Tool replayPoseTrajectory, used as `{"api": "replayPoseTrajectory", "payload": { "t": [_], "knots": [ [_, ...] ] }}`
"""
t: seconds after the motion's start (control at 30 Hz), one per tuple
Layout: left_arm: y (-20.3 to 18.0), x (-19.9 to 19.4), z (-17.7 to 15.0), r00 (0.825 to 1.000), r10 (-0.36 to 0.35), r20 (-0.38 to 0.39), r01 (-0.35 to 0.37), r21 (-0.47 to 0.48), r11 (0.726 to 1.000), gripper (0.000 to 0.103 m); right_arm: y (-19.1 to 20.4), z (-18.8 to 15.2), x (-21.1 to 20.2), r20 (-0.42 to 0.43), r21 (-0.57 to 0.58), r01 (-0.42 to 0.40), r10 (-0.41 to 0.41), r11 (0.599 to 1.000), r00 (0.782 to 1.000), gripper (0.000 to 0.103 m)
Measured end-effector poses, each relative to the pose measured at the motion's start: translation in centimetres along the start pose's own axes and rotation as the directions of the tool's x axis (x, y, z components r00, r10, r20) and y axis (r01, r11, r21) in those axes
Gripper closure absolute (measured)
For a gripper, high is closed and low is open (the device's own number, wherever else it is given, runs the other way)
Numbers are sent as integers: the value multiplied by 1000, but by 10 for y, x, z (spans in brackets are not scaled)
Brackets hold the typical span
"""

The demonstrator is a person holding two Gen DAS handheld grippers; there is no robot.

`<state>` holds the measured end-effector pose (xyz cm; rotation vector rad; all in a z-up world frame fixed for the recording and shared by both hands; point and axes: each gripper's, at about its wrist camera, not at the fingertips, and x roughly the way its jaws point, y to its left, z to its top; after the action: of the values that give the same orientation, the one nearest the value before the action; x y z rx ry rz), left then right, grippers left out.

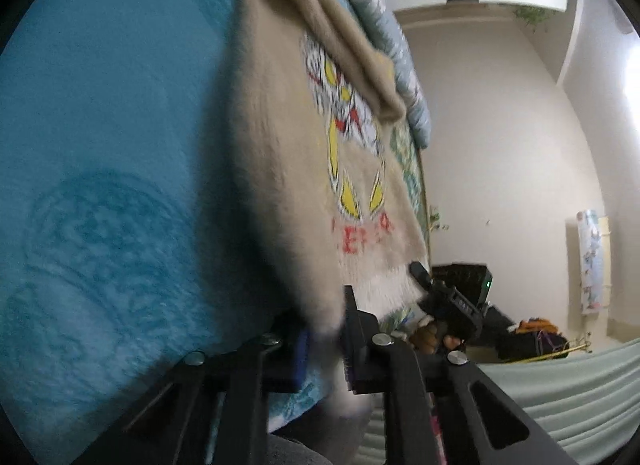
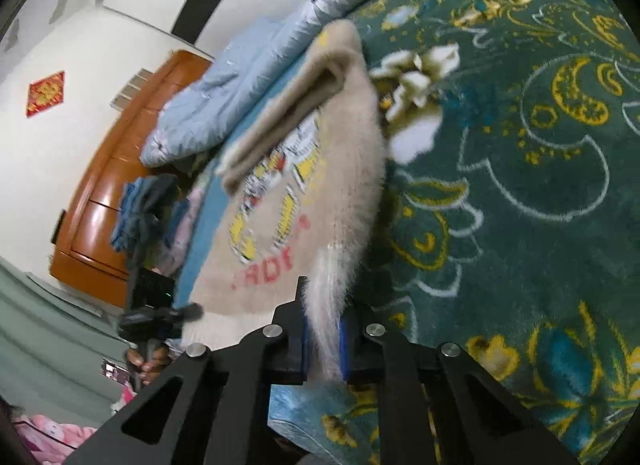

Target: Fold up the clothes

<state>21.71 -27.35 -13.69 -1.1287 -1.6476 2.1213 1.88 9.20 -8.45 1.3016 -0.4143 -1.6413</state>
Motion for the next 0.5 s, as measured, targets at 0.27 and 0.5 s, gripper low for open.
{"api": "replayPoseTrajectory", "payload": {
  "t": [0.27,0.5],
  "knots": [
    [-37,-33,32,965,-207,162,182,157,971,91,21,40,-13,138,9,-193,190,981,972,93],
    [-56,-39,109,945,-227,235,194,155,969,91,51,111,-3,228,-42,-226,229,973,946,93]
  ]
}}
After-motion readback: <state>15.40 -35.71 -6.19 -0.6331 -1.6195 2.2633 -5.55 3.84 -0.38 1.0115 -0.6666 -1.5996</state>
